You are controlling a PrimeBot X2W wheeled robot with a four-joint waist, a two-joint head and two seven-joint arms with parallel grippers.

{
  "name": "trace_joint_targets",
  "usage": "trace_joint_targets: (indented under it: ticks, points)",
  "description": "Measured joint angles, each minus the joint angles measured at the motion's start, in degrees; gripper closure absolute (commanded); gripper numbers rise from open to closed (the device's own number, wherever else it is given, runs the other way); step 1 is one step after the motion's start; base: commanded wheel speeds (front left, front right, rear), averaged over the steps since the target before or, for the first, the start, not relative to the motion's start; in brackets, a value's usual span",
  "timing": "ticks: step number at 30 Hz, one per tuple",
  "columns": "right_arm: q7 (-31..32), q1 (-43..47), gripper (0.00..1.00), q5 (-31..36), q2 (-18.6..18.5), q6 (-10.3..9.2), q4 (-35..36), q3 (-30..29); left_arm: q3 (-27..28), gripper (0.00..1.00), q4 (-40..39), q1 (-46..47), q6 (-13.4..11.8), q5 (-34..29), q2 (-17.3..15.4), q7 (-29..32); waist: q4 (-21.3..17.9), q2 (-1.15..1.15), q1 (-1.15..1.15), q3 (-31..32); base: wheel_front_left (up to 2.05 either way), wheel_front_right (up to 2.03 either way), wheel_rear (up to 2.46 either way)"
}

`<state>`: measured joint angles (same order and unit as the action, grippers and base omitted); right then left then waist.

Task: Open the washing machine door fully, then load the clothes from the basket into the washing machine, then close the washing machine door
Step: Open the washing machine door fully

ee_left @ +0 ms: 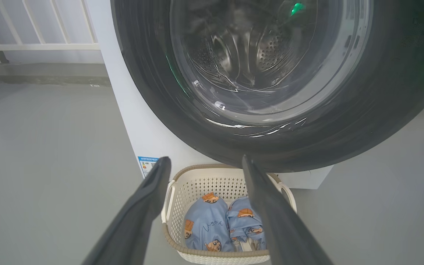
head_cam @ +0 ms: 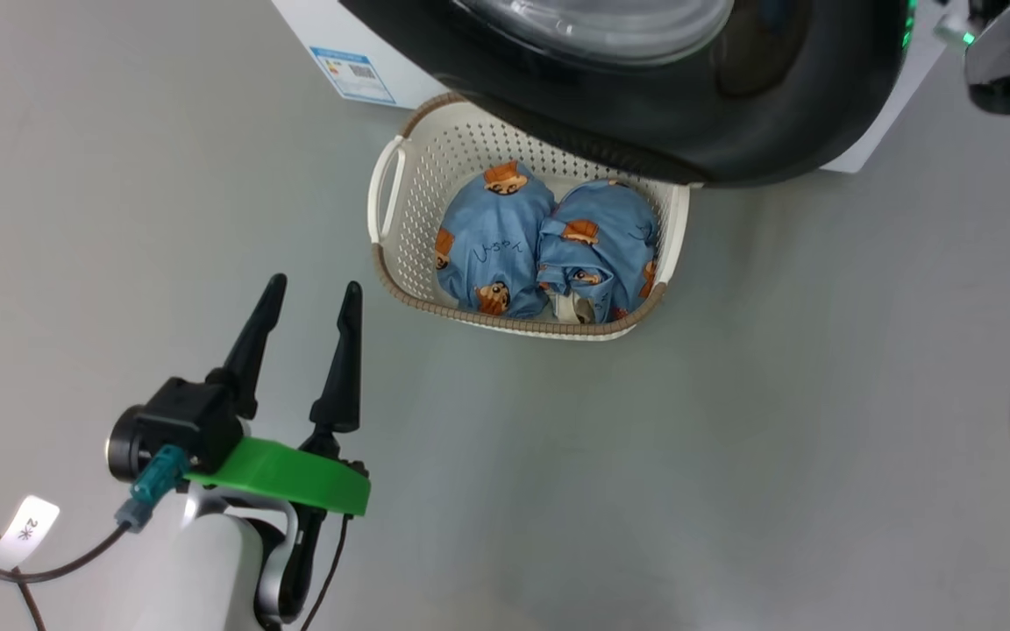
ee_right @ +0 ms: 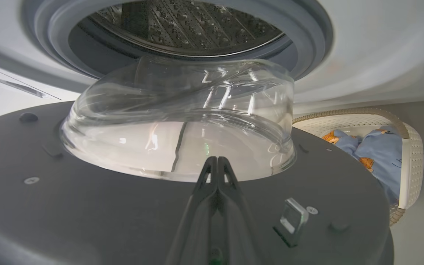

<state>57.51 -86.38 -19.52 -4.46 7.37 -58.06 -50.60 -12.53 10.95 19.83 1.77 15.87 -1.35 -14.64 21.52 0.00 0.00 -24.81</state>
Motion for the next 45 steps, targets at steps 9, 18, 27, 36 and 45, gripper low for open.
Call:
trace_joint_targets:
  ticks: [9, 18, 27, 36, 45]
  points:
    - [2.99, 7.12, 1.00, -11.06, -0.14, 0.01, 2.21, 9.50, 0.82, 0.00, -0.09, -1.41, 0.58, -1.68, -0.01, 0.00, -0.61, 0.00, 0.00, 2.88, 0.00, 0.00, 0.00]
    - [5.00, 14.92, 1.00, -24.02, -0.20, 0.01, 4.65, 20.94, 1.10, 0.00, -1.44, -3.71, 1.60, -3.13, -0.04, 0.00, -0.42, 0.00, 0.00, 6.27, 0.00, 0.00, 0.00]
    - [6.26, 20.47, 1.00, -35.37, -0.51, 0.01, 8.03, 32.71, 1.02, 0.00, -2.55, -4.85, 2.04, -3.58, -0.07, 0.00, 0.57, 0.00, 0.00, 7.99, 0.00, 0.00, 0.00]
    - [6.66, 26.97, 1.00, -46.82, -0.36, 0.01, 12.40, 44.23, 0.70, 0.00, -2.97, -5.94, 2.04, -3.80, -0.09, 0.00, 1.14, 0.00, 0.00, 9.50, 0.00, 0.00, 0.00]
    - [4.44, 31.68, 1.00, -55.24, -0.42, 0.01, 16.03, 53.97, 0.76, 0.00, -3.10, -5.96, 2.11, -4.01, -0.10, 0.00, 1.46, 0.00, 0.00, 9.85, 0.00, 0.00, 0.00]
